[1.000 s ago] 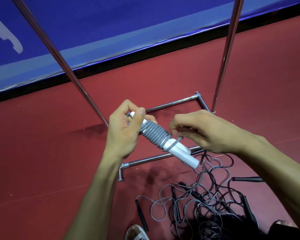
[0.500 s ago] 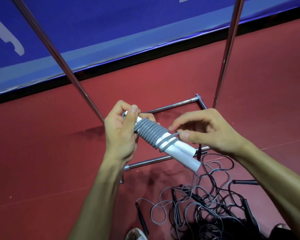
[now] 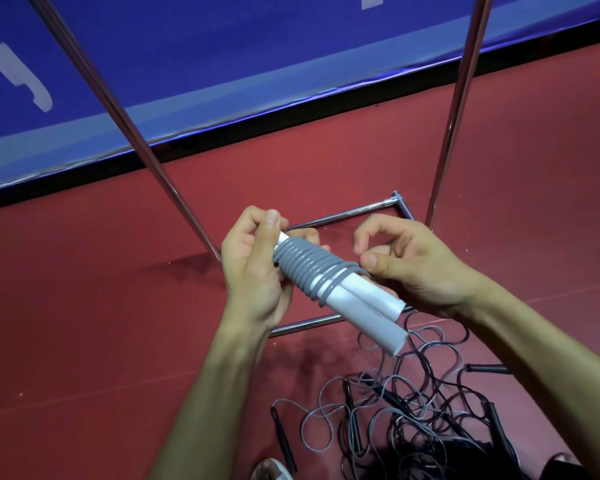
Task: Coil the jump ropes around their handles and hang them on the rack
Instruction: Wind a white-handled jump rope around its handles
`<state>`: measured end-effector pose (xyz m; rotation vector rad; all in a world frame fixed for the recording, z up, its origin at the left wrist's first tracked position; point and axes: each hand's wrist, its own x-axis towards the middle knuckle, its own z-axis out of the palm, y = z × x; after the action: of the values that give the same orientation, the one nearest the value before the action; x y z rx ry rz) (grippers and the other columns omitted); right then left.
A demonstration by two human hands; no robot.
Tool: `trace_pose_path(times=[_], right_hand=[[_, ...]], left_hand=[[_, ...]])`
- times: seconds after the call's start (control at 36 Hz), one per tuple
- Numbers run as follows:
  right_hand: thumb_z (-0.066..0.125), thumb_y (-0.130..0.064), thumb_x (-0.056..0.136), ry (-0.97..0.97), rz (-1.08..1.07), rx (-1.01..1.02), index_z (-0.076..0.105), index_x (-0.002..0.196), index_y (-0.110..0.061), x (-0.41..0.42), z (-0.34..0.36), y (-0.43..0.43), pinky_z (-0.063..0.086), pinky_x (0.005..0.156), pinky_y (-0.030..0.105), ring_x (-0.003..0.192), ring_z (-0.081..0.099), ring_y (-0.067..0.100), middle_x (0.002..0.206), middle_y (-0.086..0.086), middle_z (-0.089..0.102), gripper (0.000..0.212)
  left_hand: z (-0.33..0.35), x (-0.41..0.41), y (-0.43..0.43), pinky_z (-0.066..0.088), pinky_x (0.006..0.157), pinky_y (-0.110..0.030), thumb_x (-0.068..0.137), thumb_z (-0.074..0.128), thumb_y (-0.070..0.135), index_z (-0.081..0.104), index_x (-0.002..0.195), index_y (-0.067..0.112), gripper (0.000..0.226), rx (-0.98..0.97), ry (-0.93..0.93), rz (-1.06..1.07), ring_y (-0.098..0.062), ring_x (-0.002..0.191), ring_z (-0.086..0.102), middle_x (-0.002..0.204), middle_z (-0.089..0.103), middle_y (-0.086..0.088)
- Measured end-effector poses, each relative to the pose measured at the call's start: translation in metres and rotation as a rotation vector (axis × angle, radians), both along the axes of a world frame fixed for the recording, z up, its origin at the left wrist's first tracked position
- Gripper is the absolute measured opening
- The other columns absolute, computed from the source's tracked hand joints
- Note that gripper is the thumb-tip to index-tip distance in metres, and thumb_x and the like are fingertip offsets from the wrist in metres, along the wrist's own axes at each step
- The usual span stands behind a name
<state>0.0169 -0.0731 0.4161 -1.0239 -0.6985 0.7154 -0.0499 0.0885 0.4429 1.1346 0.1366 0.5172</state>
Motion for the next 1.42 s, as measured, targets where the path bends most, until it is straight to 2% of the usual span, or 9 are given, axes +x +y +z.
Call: trace_pose_path(times=[0.11,0.25,0.36,0.61,0.81,0.89,0.94,1.14,1.42], right_hand=[[0.072,-0.024,0.073,0.001,-0.069,0.029,0.069,0.078,-0.025,0.000,0.000,0.003,0.029,0.050,0.018,0.040,0.032,0.024,0.059,0.014,0.041,0.005],[0.072,-0.009,0.082,-0.134,-0.189,0.070,0.066,0.082,-0.028,-0.002,0.000,0.009,0.036,0.057,0.052,0.066,0.041,0.037,0.075,0.021,0.052,0.019],[0.056,0.006,0.082,-0.132,-0.229,0.031,0.064,0.077,-0.025,-0.005,-0.005,0.014,0.039,0.049,0.025,0.050,0.041,0.024,0.058,0.026,0.047,0.032],[0.040,-0.003,0.100,0.451,-0.348,0.068,0.047,0.090,-0.014,-0.018,-0.010,0.042,0.014,0.045,0.019,0.045,0.016,0.006,0.051,-0.003,0.019,0.017],[0.045,-0.001,0.100,0.599,-0.399,-0.033,0.047,0.090,-0.015,-0.031,-0.014,0.052,0.019,0.034,0.014,0.040,0.020,0.004,0.048,-0.007,0.024,0.017],[0.042,-0.006,0.103,0.666,-0.379,-0.064,0.047,0.082,-0.009,-0.036,-0.012,0.057,0.029,0.034,0.016,0.039,0.027,0.005,0.050,-0.002,0.044,0.022],[0.038,-0.001,0.103,0.635,-0.405,-0.130,0.051,0.084,-0.006,-0.042,-0.012,0.059,0.032,0.035,0.017,0.038,0.031,0.005,0.053,-0.001,0.053,0.023],[0.047,-0.014,0.101,0.446,-0.486,-0.196,0.049,0.076,-0.014,-0.043,-0.005,0.057,0.019,0.036,0.016,0.039,0.021,0.006,0.050,-0.005,0.035,0.025],[0.057,-0.009,0.097,0.133,-0.639,-0.290,0.053,0.070,-0.013,-0.043,-0.023,0.057,0.027,0.043,0.023,0.040,0.024,0.012,0.048,-0.006,0.029,0.028]], left_hand=[[0.001,0.002,-0.002,0.053,0.050,-0.030,0.097,0.050,0.014,0.042,0.077,0.006,0.023,-0.066,0.041,0.077,-0.019,0.051,0.059,0.059,0.045,-0.013],[0.003,0.007,-0.008,0.052,0.049,-0.025,0.102,0.041,0.013,0.041,0.076,0.009,0.026,-0.169,0.096,0.145,-0.015,0.048,0.061,0.047,0.054,0.000],[-0.002,0.013,-0.007,0.053,0.060,-0.028,0.101,0.046,0.015,0.046,0.075,0.010,0.027,-0.287,0.162,0.221,-0.017,0.055,0.062,0.058,0.056,-0.007],[-0.004,0.035,-0.013,0.041,0.038,-0.015,0.101,0.048,0.008,0.046,0.074,0.010,0.027,-0.418,0.302,0.468,-0.004,0.034,0.042,0.058,0.040,-0.002],[-0.020,0.041,-0.006,0.037,0.050,-0.019,0.100,0.050,0.015,0.047,0.074,0.011,0.026,-0.096,0.280,0.664,-0.004,0.047,0.040,0.060,0.044,0.003],[-0.020,0.042,0.002,0.038,0.053,-0.022,0.099,0.051,0.015,0.047,0.073,0.012,0.026,0.017,0.247,0.741,-0.005,0.048,0.041,0.058,0.045,0.004],[-0.021,0.043,0.011,0.039,0.058,-0.028,0.098,0.052,0.017,0.046,0.071,0.015,0.028,0.054,0.233,0.794,-0.011,0.054,0.043,0.059,0.046,0.003],[-0.023,0.038,0.017,0.037,0.055,-0.022,0.098,0.052,0.016,0.042,0.069,0.020,0.031,0.274,0.205,0.844,0.000,0.048,0.040,0.059,0.046,0.008],[-0.021,0.040,0.019,0.037,0.054,-0.017,0.099,0.051,0.014,0.046,0.069,0.016,0.030,0.194,0.207,0.827,0.001,0.047,0.042,0.060,0.047,0.006]])
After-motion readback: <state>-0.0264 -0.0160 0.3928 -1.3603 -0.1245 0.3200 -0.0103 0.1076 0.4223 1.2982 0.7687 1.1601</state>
